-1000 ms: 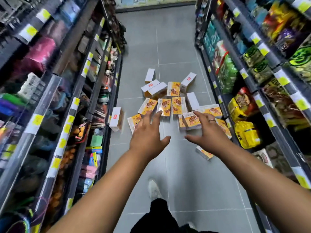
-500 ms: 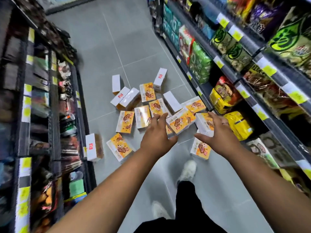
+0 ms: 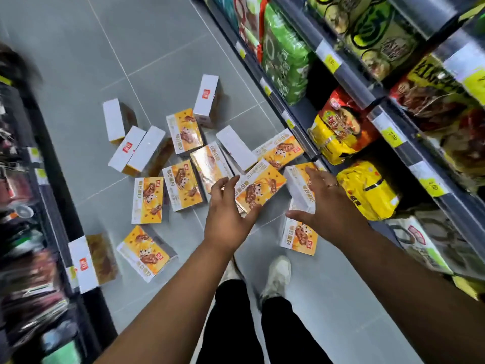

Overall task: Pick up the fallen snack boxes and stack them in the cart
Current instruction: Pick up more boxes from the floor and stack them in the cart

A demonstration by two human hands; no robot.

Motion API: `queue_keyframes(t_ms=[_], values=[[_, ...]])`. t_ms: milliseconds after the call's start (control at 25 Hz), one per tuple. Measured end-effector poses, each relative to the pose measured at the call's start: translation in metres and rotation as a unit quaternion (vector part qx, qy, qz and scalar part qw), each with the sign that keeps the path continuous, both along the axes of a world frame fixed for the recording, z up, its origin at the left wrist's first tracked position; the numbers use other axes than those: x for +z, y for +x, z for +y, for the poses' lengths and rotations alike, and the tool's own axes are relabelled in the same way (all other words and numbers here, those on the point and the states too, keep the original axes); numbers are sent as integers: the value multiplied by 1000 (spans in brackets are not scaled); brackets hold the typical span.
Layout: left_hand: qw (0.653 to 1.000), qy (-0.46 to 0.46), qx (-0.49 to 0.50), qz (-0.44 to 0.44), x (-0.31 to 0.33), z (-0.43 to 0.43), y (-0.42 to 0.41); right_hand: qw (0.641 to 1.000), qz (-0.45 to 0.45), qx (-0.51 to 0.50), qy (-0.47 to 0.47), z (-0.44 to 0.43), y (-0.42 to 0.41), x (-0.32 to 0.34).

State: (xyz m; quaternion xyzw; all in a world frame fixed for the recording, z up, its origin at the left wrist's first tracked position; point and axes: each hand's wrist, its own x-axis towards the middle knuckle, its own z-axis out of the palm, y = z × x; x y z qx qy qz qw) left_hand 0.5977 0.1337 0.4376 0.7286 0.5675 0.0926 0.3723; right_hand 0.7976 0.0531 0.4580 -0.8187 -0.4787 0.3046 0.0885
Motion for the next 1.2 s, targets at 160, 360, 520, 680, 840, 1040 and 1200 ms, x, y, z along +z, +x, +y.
queue_keyframes(t_ms=[160,360,520,680,840,1040,1200], values=[[1000,-4,-10,29,-90,28,8,1000,-13,6,-11,19,7,-87],[997,-25,-43,52,-211,58,17,1000,12,-19,-15,52,11,-214],[992,-72,-27,95,-297,77,18,999,-4,-9,-42,83,11,-312],[974,-190,79,96,-377,95,16,995,-22,-18,-92,107,17,-395],[939,-311,144,22,-427,100,14,992,3,3,-124,124,19,-440],[939,-311,145,11,-434,102,10,993,-41,-1,-107,129,13,-445],[945,-295,138,3,-414,101,0,994,-58,-13,-92,123,6,-417]])
